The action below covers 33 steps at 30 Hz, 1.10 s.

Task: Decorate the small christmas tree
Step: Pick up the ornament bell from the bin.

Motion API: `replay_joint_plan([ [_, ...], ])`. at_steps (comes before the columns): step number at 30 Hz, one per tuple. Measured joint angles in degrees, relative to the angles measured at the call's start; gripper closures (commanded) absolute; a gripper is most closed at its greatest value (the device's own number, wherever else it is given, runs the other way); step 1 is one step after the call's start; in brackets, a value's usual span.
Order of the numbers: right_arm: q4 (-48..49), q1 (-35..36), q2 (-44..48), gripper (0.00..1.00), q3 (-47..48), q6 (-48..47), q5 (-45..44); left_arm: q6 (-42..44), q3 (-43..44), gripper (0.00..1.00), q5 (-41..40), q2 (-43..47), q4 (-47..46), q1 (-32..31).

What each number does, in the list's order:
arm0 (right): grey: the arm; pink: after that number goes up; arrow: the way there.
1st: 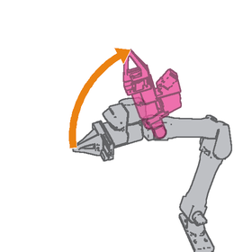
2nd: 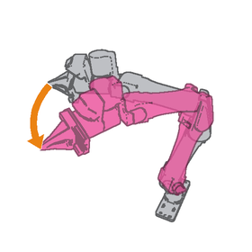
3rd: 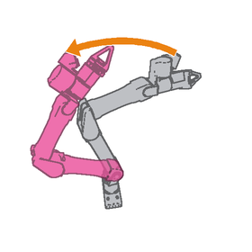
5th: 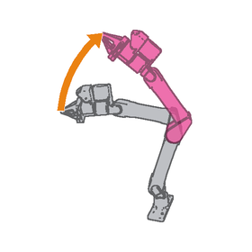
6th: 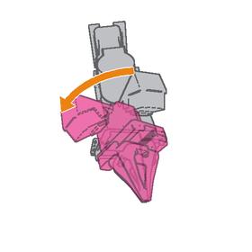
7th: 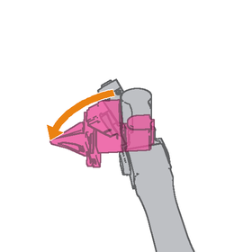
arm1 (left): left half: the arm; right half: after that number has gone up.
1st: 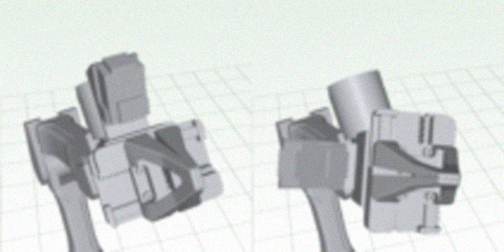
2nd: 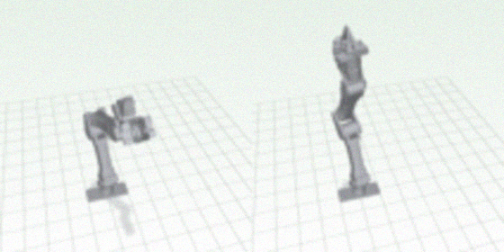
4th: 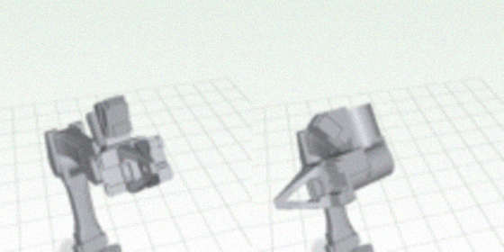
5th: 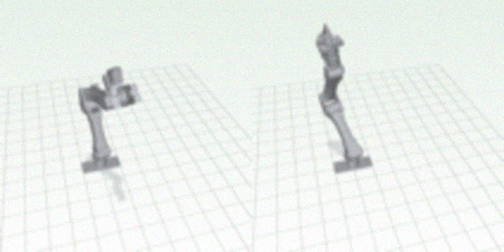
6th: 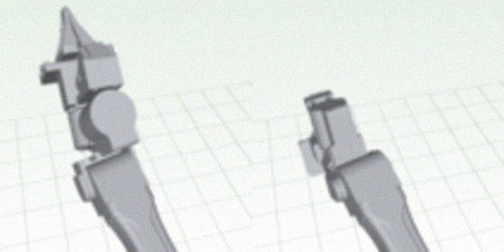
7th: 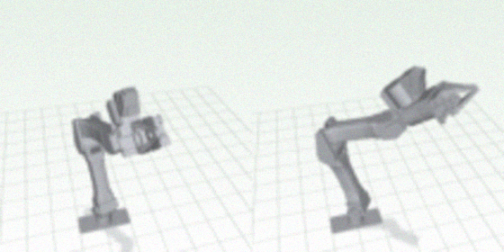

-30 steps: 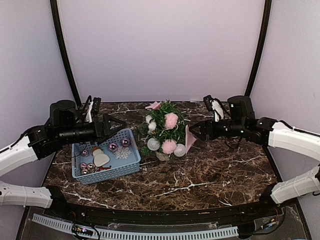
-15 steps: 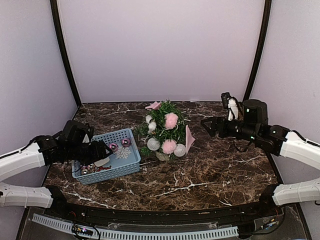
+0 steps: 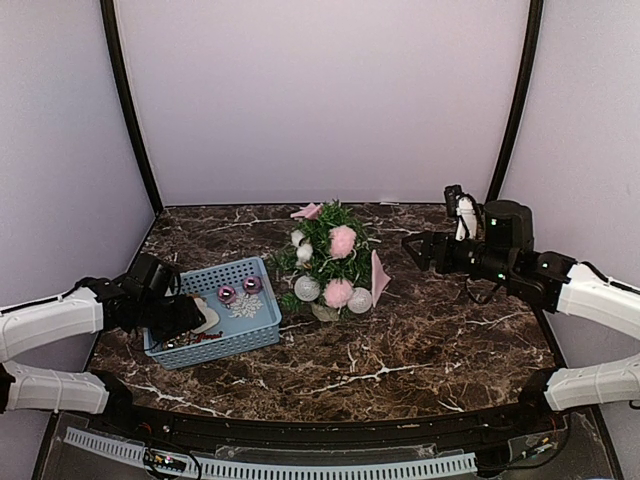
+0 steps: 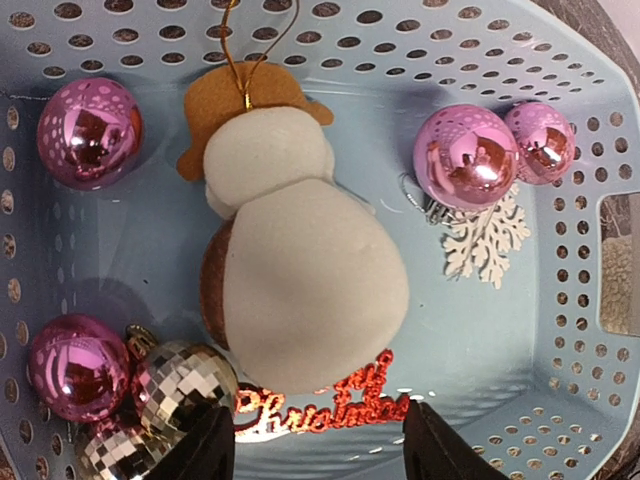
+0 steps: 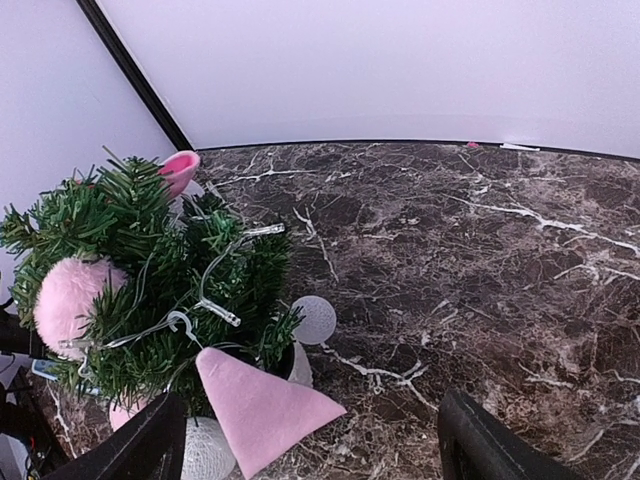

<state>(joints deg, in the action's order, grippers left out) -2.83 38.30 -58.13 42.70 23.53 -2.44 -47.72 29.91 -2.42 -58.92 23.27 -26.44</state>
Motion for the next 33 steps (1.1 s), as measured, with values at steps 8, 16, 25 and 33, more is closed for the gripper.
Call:
replay_joint_plan([
  [8,0.6,0.0,-0.2,0.12,-0.7,1.2,-0.8,0.6,0.1,0.44,-4.1,-2.4,1.8,0.5],
  [16,1.6,0.0,-0.6,0.12,-0.7,1.4,-0.8,1.5,1.8,0.35,-8.7,-1.3,5.3,0.6],
  [25,1.6,0.0,-0.6,0.12,-0.7,1.9,-0.9,2.6,4.5,0.30,-11.2,-0.3,7.0,1.5],
  [33,1.6,-0.1,-0.6,0.12,-0.7,2.0,-1.2,5.5,5.0,0.32,-5.9,-5.4,-0.5,1.9],
])
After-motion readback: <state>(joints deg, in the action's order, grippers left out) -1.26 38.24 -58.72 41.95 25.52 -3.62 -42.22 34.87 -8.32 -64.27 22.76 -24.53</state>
